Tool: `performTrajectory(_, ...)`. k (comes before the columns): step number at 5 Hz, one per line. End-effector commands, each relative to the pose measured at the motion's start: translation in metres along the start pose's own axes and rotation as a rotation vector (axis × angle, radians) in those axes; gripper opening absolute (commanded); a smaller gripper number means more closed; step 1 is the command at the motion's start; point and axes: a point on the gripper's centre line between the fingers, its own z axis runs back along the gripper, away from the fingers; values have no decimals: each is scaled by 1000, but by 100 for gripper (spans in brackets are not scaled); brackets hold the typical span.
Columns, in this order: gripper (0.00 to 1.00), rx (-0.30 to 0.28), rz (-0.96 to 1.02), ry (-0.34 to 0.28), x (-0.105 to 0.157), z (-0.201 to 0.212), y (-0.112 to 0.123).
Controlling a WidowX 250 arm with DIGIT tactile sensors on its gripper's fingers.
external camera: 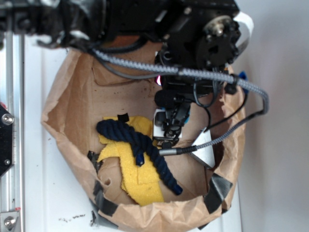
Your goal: Grab the blue ball.
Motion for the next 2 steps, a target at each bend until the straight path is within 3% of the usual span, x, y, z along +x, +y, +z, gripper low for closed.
performTrajectory(1,100,64,-51,-64,15,-12,-17)
performTrajectory(2,100,87,-77,-26,18,-31,-22)
